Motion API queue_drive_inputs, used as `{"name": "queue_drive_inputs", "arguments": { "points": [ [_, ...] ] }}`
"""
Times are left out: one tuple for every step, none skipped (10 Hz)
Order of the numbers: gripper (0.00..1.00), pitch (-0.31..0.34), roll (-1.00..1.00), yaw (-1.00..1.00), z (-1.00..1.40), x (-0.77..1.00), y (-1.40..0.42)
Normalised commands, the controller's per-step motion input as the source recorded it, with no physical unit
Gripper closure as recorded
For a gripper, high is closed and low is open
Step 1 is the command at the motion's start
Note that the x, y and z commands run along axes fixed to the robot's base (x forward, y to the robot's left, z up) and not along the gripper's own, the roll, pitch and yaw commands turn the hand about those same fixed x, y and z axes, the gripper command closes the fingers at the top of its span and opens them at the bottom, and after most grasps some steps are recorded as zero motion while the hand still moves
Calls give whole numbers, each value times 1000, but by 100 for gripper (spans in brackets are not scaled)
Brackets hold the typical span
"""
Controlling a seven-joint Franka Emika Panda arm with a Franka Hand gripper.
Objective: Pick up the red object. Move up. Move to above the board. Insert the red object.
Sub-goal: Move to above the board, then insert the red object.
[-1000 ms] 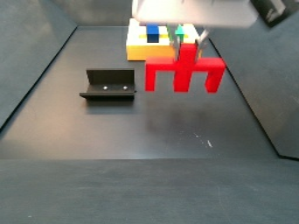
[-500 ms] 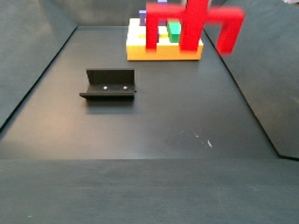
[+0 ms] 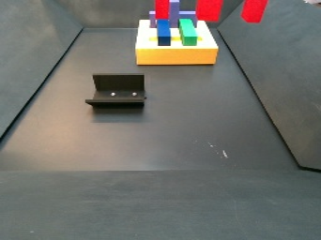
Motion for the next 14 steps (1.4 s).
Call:
{"name": "queue_drive_inputs", "arguments": {
  "points": [
    [100,367,45,-32,179,168,-1400],
    [100,328,67,-3,184,173,-1400],
    [100,212,-13,1,183,193,-1400],
    [100,182,-20,-2,182,201,-1400],
    [100,151,0,7,188,215,-1400],
    [100,144,-14,6,191,231,-1400],
    [100,137,11,11,197,252,-1400],
    [100,143,7,11,202,292,-1400],
    [100,150,19,8,124,205,-815],
    [100,150,32,5,76,154,-438],
    [100,-29,0,-14,-337,-94,171],
    [100,-1,0,-17,-434,0,380],
    [100,0,29,-31,-509,0,463],
    [100,0,86,-31,-629,0,329]
  ]
}}
